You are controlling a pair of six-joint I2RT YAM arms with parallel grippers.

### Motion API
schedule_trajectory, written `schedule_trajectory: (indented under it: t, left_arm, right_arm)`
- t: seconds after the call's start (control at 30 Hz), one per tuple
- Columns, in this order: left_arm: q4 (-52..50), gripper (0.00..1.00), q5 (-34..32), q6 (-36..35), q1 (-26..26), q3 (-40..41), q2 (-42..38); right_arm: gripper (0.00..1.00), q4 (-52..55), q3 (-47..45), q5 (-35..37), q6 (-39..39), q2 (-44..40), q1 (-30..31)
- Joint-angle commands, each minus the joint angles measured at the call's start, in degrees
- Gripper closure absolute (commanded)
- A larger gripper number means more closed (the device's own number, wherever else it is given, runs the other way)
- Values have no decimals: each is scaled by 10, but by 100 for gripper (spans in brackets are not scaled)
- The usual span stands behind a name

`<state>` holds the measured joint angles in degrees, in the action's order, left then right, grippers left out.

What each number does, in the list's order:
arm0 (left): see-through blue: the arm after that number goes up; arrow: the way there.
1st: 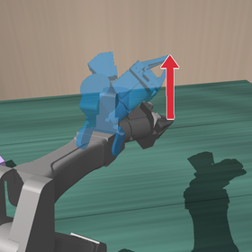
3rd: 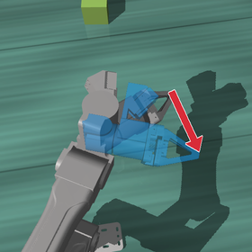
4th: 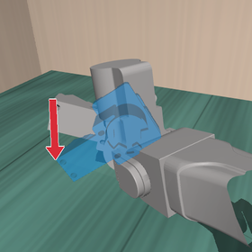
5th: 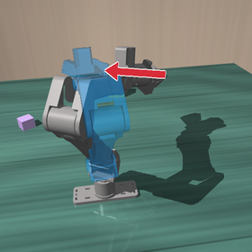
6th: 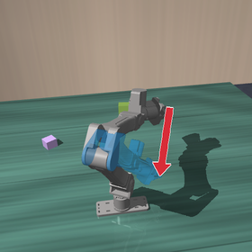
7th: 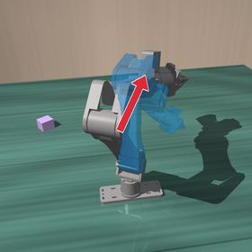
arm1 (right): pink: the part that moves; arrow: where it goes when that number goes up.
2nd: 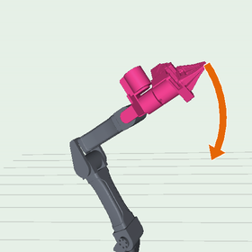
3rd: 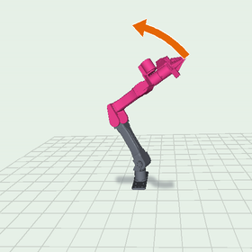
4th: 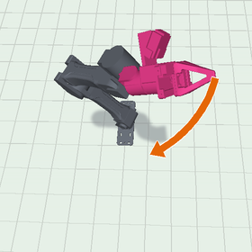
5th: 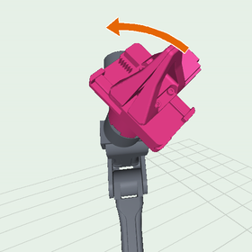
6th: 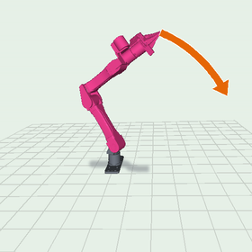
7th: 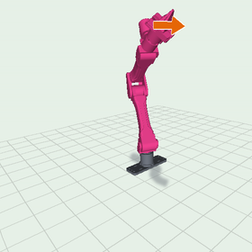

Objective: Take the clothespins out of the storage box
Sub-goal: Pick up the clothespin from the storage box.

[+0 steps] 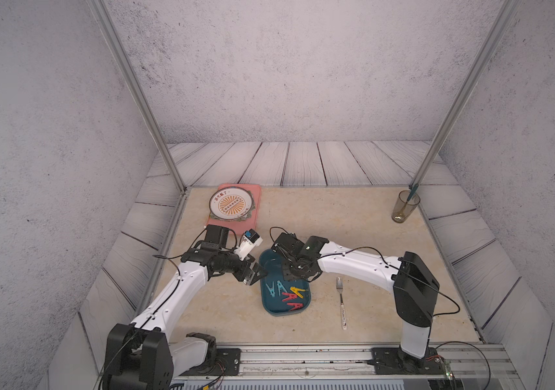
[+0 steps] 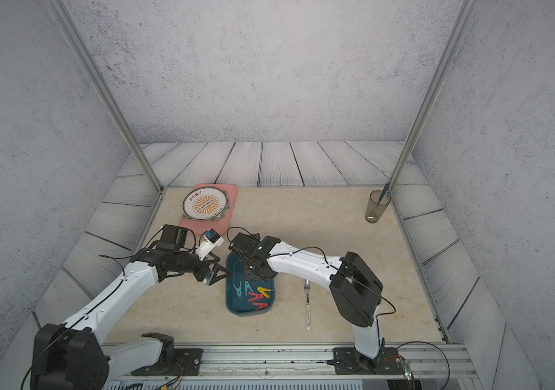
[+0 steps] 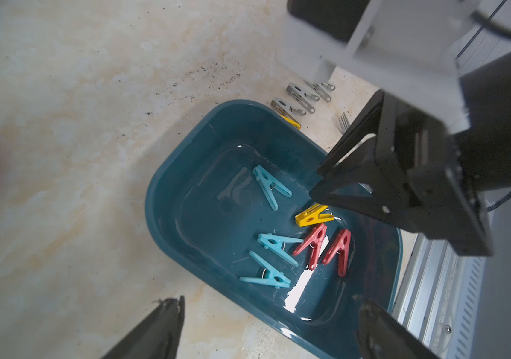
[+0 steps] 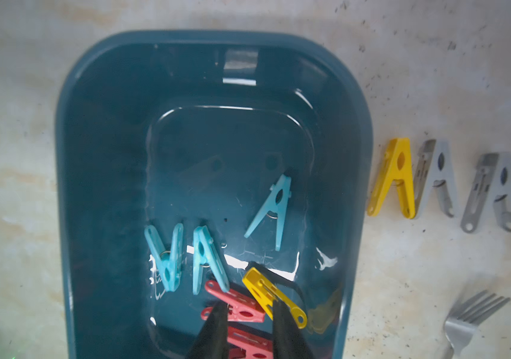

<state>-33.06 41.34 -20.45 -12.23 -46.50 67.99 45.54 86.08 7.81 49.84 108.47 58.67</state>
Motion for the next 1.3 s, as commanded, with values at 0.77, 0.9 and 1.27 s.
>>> schedule_trajectory:
  t: [0.77,0.9,1.27]
  left_arm:
    - [1,8,-4,-1,5,9,7]
    - [-1,8,-4,-1,5,7,6]
    - [-2,8,-4,-1,6,7,5]
  right_arm:
    - [69,-54,19,29,177,121,10]
    - [74,-48,27,40,176,131,10]
    - [87,-39,25,65,162,121,9]
